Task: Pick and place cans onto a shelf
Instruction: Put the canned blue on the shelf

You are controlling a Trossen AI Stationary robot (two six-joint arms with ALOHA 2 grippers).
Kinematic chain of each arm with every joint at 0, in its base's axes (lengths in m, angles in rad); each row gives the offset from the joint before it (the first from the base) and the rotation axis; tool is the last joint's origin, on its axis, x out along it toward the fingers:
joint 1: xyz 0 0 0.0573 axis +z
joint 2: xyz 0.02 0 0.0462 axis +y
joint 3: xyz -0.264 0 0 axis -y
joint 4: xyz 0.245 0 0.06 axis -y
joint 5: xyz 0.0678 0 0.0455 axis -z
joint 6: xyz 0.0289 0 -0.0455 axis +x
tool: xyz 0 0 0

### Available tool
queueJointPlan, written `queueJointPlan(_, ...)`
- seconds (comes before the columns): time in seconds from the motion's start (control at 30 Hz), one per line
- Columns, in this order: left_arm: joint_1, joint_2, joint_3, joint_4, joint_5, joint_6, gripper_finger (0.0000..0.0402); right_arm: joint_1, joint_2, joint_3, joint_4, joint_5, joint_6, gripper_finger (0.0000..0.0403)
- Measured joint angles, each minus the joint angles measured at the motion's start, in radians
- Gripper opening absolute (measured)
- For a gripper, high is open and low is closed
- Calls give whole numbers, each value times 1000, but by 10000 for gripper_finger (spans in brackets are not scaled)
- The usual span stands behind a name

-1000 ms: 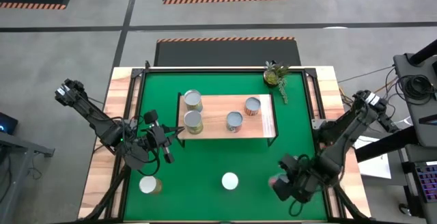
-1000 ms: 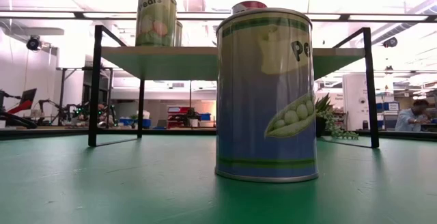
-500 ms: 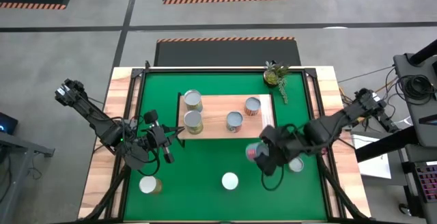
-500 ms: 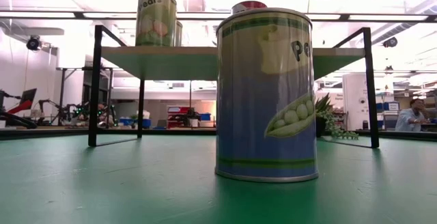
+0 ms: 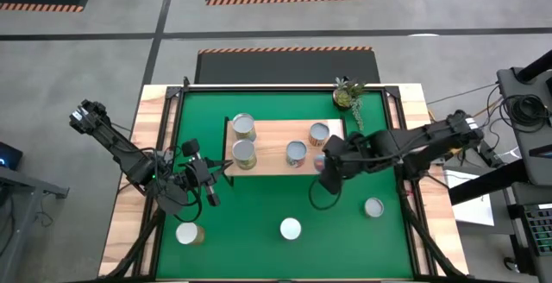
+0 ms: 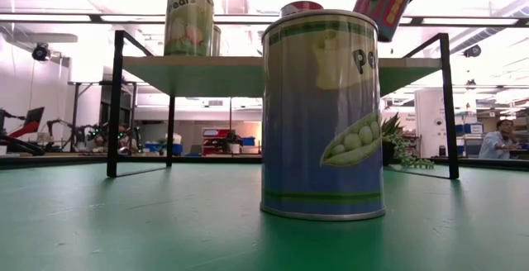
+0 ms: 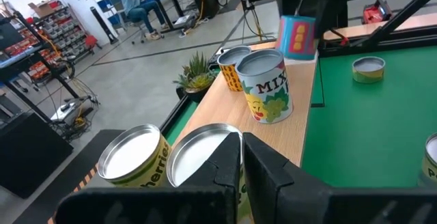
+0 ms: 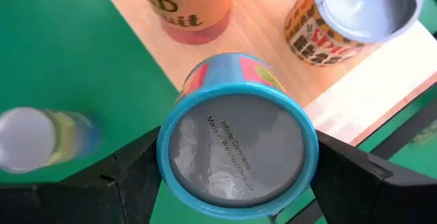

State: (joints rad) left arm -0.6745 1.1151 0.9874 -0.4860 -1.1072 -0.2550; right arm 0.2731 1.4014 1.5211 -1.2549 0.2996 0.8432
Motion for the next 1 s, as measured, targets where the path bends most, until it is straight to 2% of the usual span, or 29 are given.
queueJointPlan(0.3,0,0,0,0,0,0,0,-42,48,0,-5,-8,-49,297)
queueJointPlan(0.6,0,0,0,0,0,7,0,-47,74,-1,-6,-8,-51,336)
queueJointPlan(0.83,0,0,0,1,0,7,0,-47,80,3,-9,-8,-43,330)
queueJointPlan(1.0,0,0,0,1,0,7,0,-47,80,64,-16,-11,-31,327)
